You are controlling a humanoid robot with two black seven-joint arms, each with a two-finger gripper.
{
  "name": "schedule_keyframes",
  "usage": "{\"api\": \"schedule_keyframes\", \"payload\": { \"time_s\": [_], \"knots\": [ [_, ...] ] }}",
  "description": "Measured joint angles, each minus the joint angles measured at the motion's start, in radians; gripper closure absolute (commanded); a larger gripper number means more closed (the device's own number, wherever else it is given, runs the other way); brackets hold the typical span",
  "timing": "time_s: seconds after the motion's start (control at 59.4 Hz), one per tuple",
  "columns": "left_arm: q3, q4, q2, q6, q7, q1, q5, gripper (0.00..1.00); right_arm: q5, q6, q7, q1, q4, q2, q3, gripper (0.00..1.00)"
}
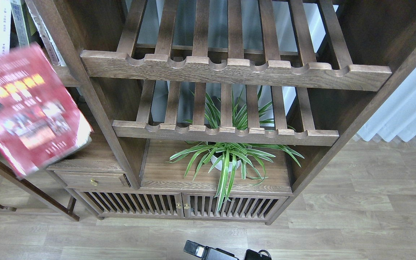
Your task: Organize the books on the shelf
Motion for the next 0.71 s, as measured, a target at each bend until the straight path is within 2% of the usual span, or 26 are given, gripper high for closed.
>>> {"api": "schedule_keyframes", "payload": {
  "time_s": [0.135, 0.152, 0.219, 0.303, 0.556, 0.707],
  "knots": [
    [-0.118, 0.028, 0.029, 0.000, 0.030, -0.001, 0.008, 0.91, 0.000, 0.000, 0.000, 0.000, -0.002, 0.001, 0.000, 0.04],
    [-0.159, 0.052, 0.037, 0.000, 0.061, -0.008, 0.025, 0.91, 0.000, 0.000, 0.000, 0.000, -0.002, 0.002, 0.000, 0.04],
    [-0.198, 0.087, 0.040, 0.001, 0.104, -0.040, 0.082, 0.91, -0.001, 0.000, 0.000, 0.000, -0.002, 0.003, -0.001, 0.04],
    [-0.231, 0.125, 0.040, 0.001, 0.138, -0.107, 0.188, 0.91, -0.002, 0.000, 0.000, 0.001, -0.002, 0.007, -0.002, 0.05],
    [-0.250, 0.220, 0.031, 0.001, 0.155, -0.287, 0.512, 0.90, -0.003, 0.000, 0.000, 0.001, -0.002, 0.016, -0.003, 0.05],
    [-0.188, 0.262, 0.029, 0.001, 0.159, -0.428, 0.678, 0.89, -0.003, 0.000, 0.000, 0.000, -0.002, 0.017, -0.002, 0.05]
  ]
}}
